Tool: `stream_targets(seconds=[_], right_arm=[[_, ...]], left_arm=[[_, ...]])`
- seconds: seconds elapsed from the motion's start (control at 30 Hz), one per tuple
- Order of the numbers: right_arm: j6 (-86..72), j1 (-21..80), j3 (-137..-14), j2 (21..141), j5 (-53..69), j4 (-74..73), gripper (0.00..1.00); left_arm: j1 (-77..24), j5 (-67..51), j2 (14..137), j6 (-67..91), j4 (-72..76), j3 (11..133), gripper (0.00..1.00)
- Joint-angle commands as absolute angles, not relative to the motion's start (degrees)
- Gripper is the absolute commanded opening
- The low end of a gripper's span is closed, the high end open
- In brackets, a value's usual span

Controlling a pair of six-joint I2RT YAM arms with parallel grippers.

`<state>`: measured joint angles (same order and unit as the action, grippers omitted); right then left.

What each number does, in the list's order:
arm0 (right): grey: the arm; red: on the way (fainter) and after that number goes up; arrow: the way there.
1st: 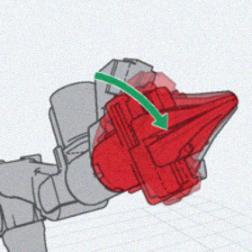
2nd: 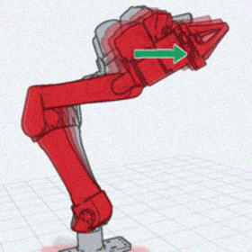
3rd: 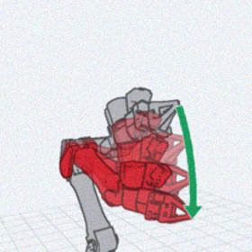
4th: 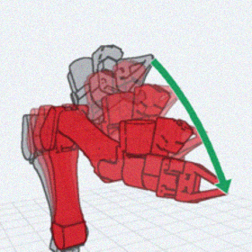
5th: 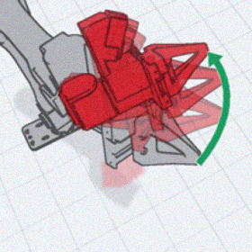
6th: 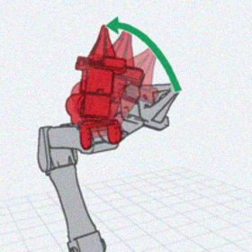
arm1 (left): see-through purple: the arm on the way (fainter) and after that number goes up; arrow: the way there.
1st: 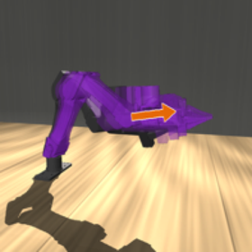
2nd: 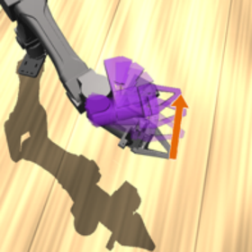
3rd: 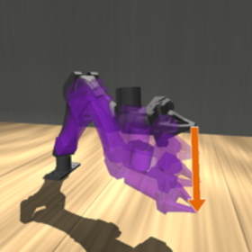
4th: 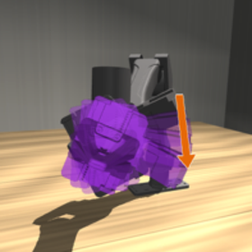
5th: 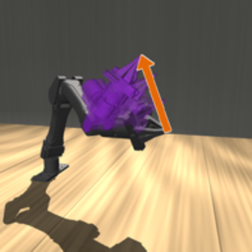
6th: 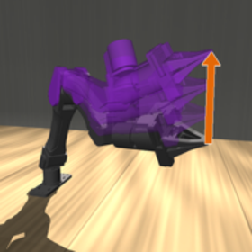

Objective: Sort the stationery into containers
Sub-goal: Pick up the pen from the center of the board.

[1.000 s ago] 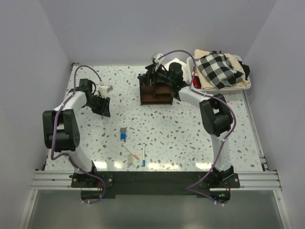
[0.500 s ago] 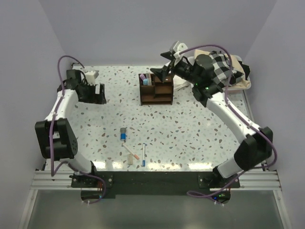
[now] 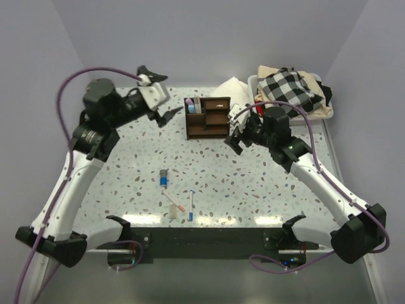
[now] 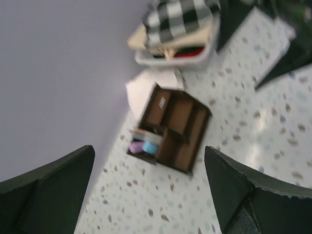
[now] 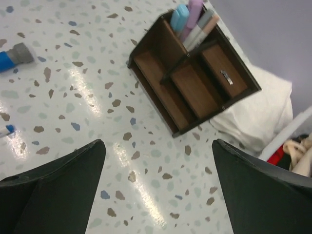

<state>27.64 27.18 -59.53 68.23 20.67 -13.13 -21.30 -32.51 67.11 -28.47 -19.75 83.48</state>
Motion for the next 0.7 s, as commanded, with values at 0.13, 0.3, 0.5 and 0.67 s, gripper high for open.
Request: stream_targets(seconds=[0.13, 0.3, 0.5, 0.67], right_arm=[[-1.80, 15.83, -60.47, 69.34, 4.13, -9.40, 0.98], [-0.36, 11.78, -63.10, 72.24, 5.72, -13.36, 0.97], [4.13, 10.64, -64.07, 73.12, 7.64, -13.89, 0.97], [4.22, 10.28, -63.54, 73.74, 9.31, -13.88, 0.95]], left_arm=[[-34.07, -22.16, 73.13, -61.68, -57.83, 74.64, 0.89], [-42.09, -17.49, 74.09, -73.10, -53.72, 63.12, 0.80], [-49.74, -16.08, 81.19, -79.71, -52.74, 59.50, 0.65], [-52.29, -16.09, 86.21, -80.07, -52.73, 60.20, 0.48]])
